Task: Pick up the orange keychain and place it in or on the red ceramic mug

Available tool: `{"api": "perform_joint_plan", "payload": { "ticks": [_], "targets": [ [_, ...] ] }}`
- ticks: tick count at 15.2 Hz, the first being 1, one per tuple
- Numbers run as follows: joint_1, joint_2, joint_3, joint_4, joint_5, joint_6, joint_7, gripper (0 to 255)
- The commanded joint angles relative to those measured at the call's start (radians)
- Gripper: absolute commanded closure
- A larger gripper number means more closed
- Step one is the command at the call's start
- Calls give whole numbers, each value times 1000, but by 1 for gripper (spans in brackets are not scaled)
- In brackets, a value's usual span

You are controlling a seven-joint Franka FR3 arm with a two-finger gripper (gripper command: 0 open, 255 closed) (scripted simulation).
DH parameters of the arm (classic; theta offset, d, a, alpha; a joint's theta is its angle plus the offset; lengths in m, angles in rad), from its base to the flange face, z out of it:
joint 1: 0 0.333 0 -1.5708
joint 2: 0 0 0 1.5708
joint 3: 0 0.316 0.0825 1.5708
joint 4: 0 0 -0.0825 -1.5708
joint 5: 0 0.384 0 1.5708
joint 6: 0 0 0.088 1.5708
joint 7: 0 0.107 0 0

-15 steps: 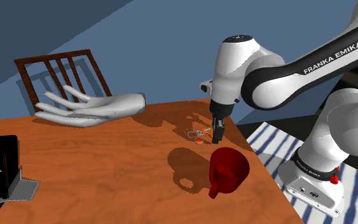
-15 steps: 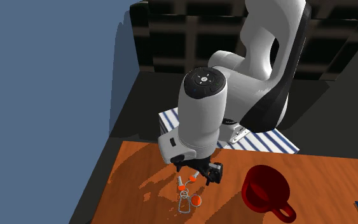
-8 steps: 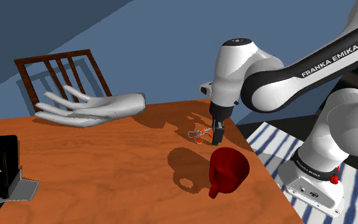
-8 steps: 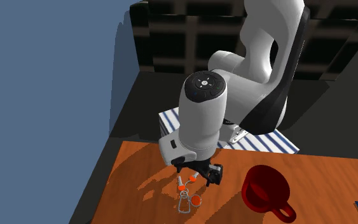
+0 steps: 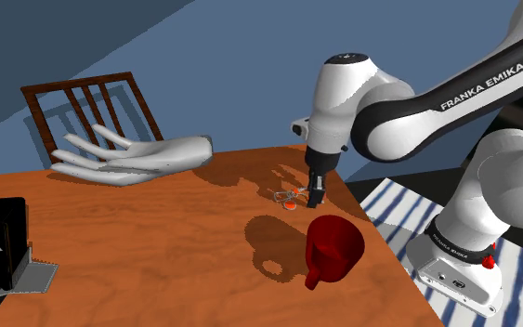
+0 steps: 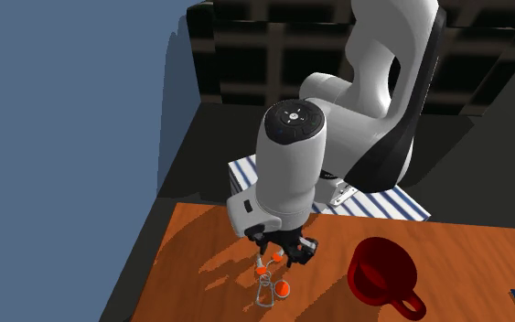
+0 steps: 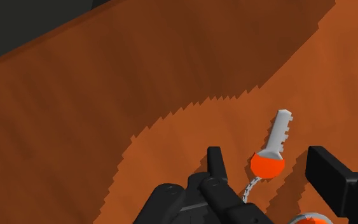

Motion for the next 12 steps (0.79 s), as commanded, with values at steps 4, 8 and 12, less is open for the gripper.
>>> {"api": "perform_joint_plan", "payload": {
  "ticks": [4,8,12],
  "targets": [
    [4,-10,-2,-3,3,-16,-3,255],
    [7,-54,-14,24,1,-87,-5,255],
    [8,-92,-25,54,-2,-155,-6,255]
  ]
}}
